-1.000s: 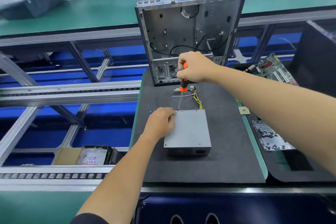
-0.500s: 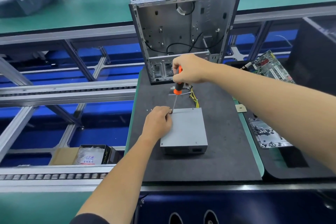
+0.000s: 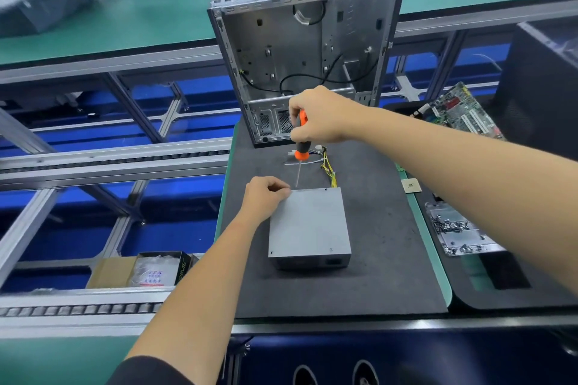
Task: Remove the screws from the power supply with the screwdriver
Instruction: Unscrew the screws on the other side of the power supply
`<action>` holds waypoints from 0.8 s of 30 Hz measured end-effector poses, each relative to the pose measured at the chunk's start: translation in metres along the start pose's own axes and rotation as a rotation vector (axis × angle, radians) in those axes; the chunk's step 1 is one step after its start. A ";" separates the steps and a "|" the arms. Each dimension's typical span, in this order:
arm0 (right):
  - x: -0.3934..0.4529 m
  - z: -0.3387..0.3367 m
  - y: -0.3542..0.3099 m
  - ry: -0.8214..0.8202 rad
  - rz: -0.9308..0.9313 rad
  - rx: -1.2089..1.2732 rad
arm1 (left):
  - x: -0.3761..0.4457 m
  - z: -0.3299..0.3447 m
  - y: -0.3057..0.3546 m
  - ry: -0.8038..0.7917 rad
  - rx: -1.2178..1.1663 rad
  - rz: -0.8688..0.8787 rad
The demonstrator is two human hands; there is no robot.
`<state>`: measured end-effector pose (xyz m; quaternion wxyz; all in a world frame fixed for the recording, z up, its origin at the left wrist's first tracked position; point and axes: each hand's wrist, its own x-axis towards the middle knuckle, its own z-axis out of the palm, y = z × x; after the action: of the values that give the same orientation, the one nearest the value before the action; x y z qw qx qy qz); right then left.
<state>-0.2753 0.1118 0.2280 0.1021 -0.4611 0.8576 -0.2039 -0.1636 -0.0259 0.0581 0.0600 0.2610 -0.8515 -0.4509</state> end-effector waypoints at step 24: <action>0.016 0.007 -0.006 -0.049 -0.072 -0.009 | -0.008 -0.001 -0.016 -0.039 -0.262 -0.050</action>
<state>-0.2769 0.0938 0.2246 0.1134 -0.4969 0.8387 -0.1920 -0.1502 -0.0303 0.0471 0.0659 0.2632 -0.7795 -0.5646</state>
